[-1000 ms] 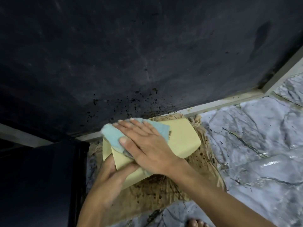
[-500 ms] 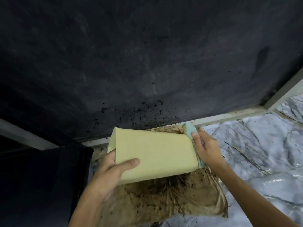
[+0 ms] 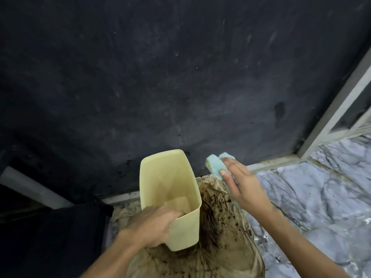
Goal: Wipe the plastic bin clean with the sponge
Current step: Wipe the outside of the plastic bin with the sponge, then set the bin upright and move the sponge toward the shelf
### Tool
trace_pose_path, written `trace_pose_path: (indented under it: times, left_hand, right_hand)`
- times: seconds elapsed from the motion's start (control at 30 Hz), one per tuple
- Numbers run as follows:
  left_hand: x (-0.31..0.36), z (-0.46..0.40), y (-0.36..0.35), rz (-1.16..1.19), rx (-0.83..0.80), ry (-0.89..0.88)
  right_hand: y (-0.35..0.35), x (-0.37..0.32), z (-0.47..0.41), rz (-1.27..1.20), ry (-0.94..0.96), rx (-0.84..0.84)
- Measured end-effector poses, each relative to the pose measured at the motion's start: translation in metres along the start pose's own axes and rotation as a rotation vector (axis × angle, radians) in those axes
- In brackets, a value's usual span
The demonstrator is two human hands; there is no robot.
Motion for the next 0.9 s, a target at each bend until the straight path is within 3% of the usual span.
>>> trace_pose_path:
  times: [0.2,0.5,0.67,0.8,0.87,0.9]
  left_hand:
    - [-0.002,0.001,-0.032,-0.110,-0.024,-0.022]
    - [-0.019,0.019,-0.034,0.255,0.062,-0.074]
    - [-0.035,0.069,-0.005,0.457,0.226,-0.015]
    - [-0.090,0.140,0.000,0.860,0.281,0.047]
    - [-0.108,0.198,0.003,1.022,0.433,0.067]
    - [-0.119,0.229,0.011,0.994,0.577,0.074]
  right_hand:
    - [0.014,-0.030,-0.010,0.051,0.117,-0.045]
    - [0.040,-0.061,-0.013,0.085,0.082,-0.089]
    - [0.065,-0.090,-0.019,0.127,0.075,-0.080]
    - [0.083,-0.120,-0.022,0.136,0.067,-0.075]
    - [0.089,-0.137,-0.026,0.152,0.073,-0.065]
    - [0.091,-0.145,-0.029,0.154,0.084,-0.071]
Point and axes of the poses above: each hand's wrist, its own z-axis away from the middle knuckle, its own y-axis out of the back of the hand, x = y × z, the point moved 6 cm from there along -z, towards the middle knuckle, and after that the axes turned 12 degrees about y, right-handed, at the moved point
